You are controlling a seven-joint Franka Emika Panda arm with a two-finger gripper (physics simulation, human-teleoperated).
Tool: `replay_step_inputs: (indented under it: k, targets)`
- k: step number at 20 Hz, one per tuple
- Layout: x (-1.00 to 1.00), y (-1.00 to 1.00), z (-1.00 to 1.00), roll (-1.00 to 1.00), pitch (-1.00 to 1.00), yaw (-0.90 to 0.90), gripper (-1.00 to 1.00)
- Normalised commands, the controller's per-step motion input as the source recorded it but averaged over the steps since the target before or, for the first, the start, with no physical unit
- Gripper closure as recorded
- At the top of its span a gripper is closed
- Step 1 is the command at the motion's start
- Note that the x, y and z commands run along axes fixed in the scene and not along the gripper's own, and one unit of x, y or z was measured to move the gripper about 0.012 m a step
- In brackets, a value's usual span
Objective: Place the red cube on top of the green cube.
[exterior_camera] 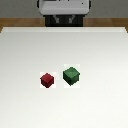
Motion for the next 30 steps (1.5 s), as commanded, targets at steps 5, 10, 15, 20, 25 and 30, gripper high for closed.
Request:
replay_step_inputs:
  k: [5, 10, 15, 20, 25, 30]
  targets:
    - [0.00, 0.00, 0.00, 0.00, 0.00, 0.00, -1.00]
    - [0.20, 0.00, 0.00, 0.00, 0.00, 0.00, -1.00]
    - [0.40, -0.20, 0.00, 0.00, 0.00, 0.00, -1.00]
    - [0.00, -0.60, 0.00, 0.00, 0.00, 0.00, -1.00]
    - [0.07, -0.60, 0.00, 0.00, 0.00, 0.00, -1.00]
    - [1.00, 0.00, 0.00, 0.00, 0.00, 0.00, -1.00]
